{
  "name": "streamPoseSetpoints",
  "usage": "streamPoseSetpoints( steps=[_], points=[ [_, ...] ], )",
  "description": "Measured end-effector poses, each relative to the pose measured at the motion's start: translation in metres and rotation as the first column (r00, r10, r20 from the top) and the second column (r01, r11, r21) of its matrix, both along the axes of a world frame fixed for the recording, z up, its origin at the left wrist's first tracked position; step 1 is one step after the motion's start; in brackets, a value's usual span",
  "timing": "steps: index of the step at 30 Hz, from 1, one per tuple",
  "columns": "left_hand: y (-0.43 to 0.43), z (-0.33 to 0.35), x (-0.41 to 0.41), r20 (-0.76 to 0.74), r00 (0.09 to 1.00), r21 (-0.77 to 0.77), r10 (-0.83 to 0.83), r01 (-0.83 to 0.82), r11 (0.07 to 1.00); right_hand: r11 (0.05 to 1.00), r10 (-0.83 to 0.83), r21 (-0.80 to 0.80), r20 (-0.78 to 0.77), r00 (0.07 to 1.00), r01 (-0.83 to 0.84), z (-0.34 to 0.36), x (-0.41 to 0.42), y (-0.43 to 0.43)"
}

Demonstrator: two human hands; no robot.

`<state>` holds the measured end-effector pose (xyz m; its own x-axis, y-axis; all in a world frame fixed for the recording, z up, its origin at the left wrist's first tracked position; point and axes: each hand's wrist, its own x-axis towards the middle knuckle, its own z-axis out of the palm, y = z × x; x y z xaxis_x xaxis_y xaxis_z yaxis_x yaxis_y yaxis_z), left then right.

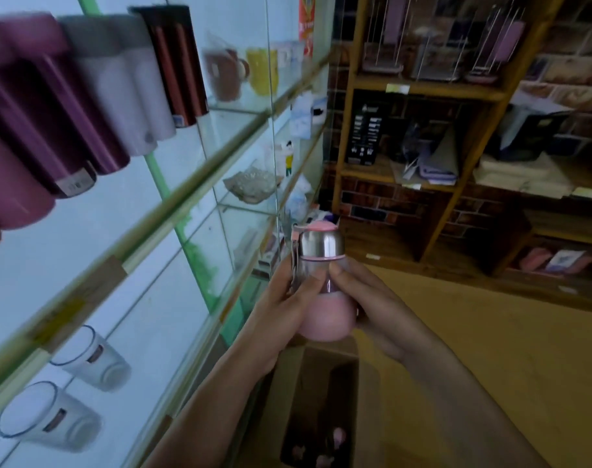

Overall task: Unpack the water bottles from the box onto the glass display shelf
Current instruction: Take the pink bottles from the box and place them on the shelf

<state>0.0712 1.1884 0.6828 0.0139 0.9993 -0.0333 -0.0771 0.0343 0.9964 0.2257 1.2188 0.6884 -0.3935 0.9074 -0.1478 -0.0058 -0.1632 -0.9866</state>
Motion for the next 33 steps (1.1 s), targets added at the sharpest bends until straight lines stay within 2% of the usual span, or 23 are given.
streamPoseSetpoints(
  steps=[4,8,22,33],
  points=[
    [-0.003,0.036,-0.015,-0.034,0.999,0.134,0.043,-0.038,0.99,0.995,0.03,0.094,-0.028,0.999,-0.028,0.036,-0.015,0.002],
    [-0.005,0.065,-0.028,-0.044,0.997,0.206,0.061,-0.05,0.977,0.986,0.065,0.155,-0.049,0.997,-0.057,0.062,-0.028,0.007],
    [0.003,0.126,-0.06,-0.112,0.951,0.337,0.288,-0.236,0.911,0.914,0.292,0.312,-0.066,0.954,-0.258,0.12,-0.069,0.05],
    [-0.002,0.169,-0.081,-0.114,0.869,0.405,0.482,-0.402,0.821,0.799,0.512,0.414,-0.088,0.854,-0.436,0.156,-0.115,0.081]
  ],
)
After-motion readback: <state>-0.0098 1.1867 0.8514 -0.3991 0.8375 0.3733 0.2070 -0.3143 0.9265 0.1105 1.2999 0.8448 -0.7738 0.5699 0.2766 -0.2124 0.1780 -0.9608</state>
